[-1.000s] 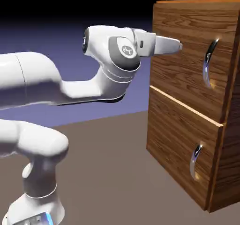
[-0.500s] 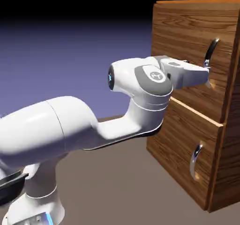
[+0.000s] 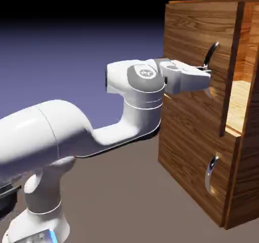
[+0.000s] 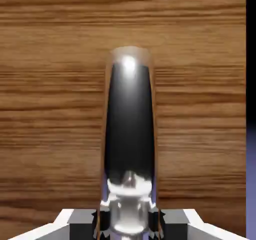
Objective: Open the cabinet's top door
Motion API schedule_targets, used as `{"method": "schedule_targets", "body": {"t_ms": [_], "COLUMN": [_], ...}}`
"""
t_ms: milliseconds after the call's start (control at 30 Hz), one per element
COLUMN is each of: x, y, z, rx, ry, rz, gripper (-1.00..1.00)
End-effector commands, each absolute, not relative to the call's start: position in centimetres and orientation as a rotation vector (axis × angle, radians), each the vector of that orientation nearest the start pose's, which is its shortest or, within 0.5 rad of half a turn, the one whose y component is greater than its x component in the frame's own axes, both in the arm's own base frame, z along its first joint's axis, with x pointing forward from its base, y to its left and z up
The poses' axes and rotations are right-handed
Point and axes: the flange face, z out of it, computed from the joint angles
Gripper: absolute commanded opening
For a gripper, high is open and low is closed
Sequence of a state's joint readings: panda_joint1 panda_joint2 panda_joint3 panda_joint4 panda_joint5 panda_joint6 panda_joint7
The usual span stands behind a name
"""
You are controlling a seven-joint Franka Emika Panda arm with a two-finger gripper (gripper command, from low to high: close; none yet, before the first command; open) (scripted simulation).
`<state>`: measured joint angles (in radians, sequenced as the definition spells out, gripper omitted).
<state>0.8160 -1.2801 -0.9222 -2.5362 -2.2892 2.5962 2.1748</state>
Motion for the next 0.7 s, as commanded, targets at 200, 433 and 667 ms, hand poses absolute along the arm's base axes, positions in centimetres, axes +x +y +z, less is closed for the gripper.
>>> {"method": "schedule_targets", "body": {"t_ms": [200, 433, 667], "x": [28.7, 24.4, 21.4], "y": [-7.9, -3.6, 0.4], "z": [57.6, 57.6, 57.6], "rx": [-1.706, -1.67, -1.633], "ry": [1.113, 1.264, 1.392], "rz": [-1.993, -2.074, -2.139], "gripper": [-1.0, -1.0, -1.0]}}
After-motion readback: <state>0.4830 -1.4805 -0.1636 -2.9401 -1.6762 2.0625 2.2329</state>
